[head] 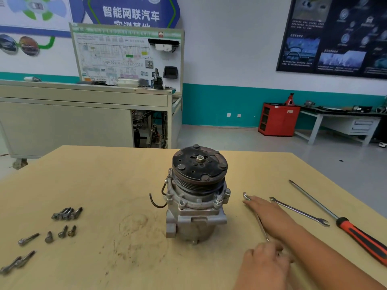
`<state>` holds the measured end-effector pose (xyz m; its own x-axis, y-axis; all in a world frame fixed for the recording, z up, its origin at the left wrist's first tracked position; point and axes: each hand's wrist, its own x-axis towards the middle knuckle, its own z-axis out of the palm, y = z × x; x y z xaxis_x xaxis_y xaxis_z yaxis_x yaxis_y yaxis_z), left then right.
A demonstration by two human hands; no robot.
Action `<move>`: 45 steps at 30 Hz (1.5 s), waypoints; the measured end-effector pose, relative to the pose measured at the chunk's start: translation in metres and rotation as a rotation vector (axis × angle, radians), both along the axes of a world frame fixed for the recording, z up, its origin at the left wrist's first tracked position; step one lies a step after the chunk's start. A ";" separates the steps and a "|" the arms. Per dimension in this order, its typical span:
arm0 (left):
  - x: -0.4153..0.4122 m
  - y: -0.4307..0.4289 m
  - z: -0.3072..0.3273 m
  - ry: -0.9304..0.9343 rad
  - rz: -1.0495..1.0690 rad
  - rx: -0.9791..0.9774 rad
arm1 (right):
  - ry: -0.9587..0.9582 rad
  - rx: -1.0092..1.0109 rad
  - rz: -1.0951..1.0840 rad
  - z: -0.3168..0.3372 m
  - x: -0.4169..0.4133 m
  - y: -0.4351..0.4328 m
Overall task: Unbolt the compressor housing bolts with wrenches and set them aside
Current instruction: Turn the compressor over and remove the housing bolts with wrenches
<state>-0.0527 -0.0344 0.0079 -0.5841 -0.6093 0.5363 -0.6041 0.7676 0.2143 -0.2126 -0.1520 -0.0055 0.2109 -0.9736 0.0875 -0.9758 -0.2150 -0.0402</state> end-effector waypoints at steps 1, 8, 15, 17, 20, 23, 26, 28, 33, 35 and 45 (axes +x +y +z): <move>-0.004 -0.002 -0.010 -0.001 -0.025 0.067 | 0.027 0.017 0.000 0.001 0.000 -0.003; 0.012 0.009 -0.015 0.469 -0.068 0.385 | -0.524 -0.339 0.008 0.031 0.039 0.022; 0.045 0.021 0.007 1.265 0.004 0.373 | -0.859 -0.305 0.214 0.093 0.117 0.104; 0.048 0.021 0.014 1.235 0.052 0.397 | -0.759 -0.312 0.133 0.101 0.121 0.103; 0.052 0.019 0.018 1.207 0.067 0.432 | -0.646 -0.301 0.057 0.108 0.122 0.099; 0.054 0.017 0.020 1.172 0.070 0.423 | -0.598 -0.278 0.075 0.113 0.121 0.098; 0.054 0.016 0.026 1.177 0.060 0.408 | -0.571 -0.255 0.094 0.118 0.122 0.098; 0.054 0.016 0.029 1.179 0.043 0.419 | -0.562 -0.249 0.097 0.121 0.122 0.098; 0.056 0.014 0.031 1.179 -0.012 0.409 | -0.585 -0.210 0.119 0.122 0.122 0.098; 0.058 0.016 0.025 1.187 -0.041 0.404 | -0.694 -0.155 0.117 0.119 0.106 0.095; 0.006 0.003 -0.023 0.494 0.058 0.641 | -0.323 0.084 -0.388 0.011 0.034 0.040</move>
<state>-0.0469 -0.0311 -0.0149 -0.3292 -0.9076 0.2606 -0.3593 0.3756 0.8543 -0.1785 -0.1117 0.0051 -0.1924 -0.9813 0.0061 -0.9181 0.1778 -0.3543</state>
